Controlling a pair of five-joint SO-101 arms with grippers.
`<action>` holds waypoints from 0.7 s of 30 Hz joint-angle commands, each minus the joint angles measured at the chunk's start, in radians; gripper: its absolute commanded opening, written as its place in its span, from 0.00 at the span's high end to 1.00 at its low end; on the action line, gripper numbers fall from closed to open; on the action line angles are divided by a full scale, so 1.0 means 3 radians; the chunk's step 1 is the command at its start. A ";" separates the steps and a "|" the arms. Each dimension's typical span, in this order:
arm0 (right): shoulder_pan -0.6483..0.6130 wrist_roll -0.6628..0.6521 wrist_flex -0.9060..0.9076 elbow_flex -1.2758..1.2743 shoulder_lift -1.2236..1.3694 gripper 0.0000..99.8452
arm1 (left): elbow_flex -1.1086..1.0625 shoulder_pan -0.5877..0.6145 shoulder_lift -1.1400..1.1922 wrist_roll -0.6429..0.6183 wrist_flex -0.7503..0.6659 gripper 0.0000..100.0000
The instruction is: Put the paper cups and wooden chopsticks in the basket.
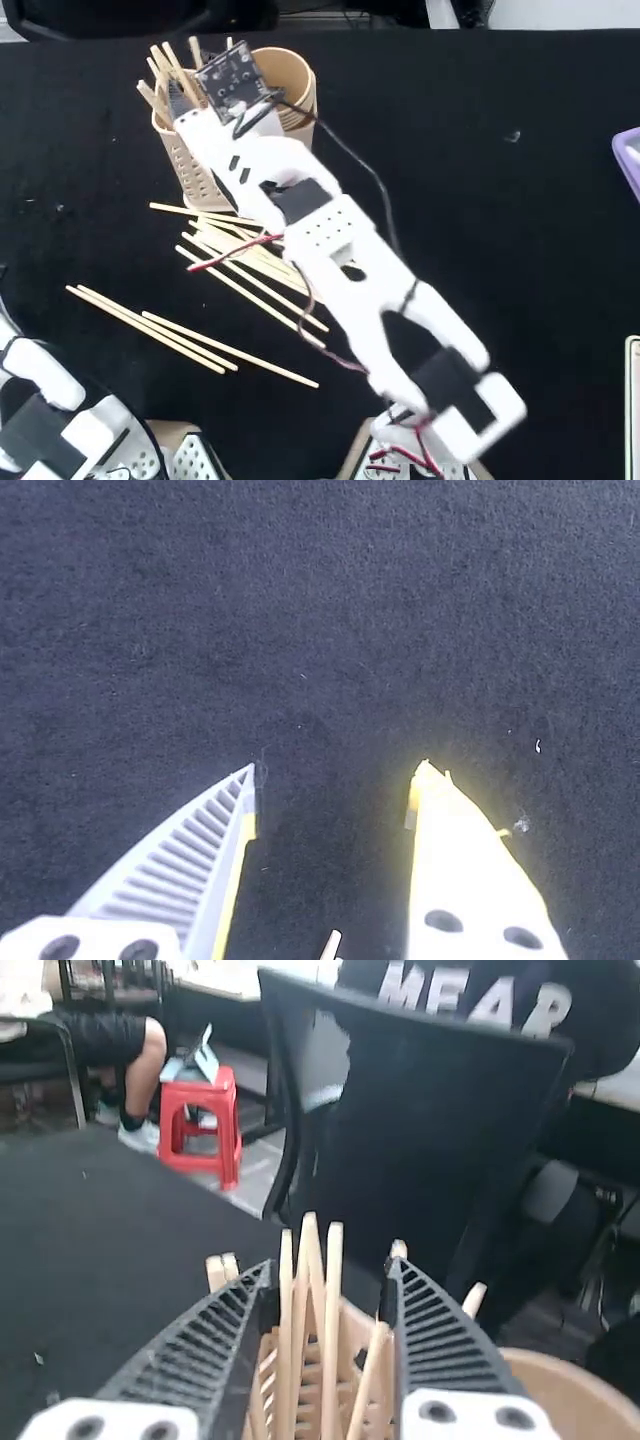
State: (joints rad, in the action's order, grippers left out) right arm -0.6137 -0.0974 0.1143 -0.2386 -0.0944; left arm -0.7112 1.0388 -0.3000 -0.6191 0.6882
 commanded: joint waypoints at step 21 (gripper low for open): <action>-0.1381 0.0097 0.1079 -0.2672 -0.1189 0.83 | 0.0049 -0.0003 -0.0118 0.0000 -0.0031 0.76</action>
State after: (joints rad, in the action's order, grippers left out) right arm -0.9605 -0.0959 0.5240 -1.0288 -0.4764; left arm -0.7112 1.0388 -0.3000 -0.6191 0.6882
